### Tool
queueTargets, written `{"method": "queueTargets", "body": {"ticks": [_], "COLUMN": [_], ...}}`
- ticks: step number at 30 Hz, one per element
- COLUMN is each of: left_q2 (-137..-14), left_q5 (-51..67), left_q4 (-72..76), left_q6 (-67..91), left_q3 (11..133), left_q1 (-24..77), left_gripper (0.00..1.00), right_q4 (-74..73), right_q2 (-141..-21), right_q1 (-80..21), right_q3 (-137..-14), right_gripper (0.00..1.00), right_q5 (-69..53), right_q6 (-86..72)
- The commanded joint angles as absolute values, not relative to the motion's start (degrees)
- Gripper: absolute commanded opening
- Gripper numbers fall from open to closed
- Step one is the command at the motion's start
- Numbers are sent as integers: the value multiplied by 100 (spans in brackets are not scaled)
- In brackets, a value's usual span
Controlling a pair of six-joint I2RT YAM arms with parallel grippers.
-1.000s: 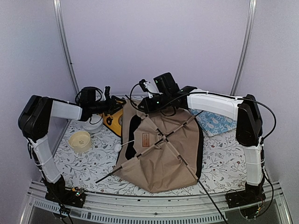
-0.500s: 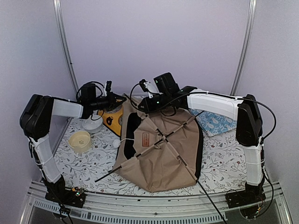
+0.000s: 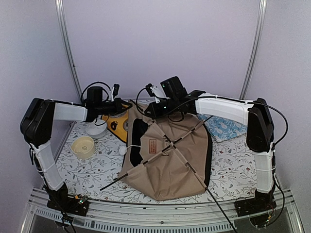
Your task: Set up the pet tent
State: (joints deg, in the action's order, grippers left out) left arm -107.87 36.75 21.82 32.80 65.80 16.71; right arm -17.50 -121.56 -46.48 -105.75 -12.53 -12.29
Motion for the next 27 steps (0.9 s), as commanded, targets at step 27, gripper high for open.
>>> {"method": "queueTargets", "body": {"ticks": [27], "left_q2": [-10085], "left_q5": [2501], "left_q4": [1852], "left_q6": [1284], "left_q3": [6239], "left_q1": [2133], "left_gripper": [0], "right_q4": [-1464], "right_q2": [-11602], "right_q1": [-4592], "right_q3": [-10239], "right_gripper": [0], "right_q5": [-1351], "right_q6": [-1385]}}
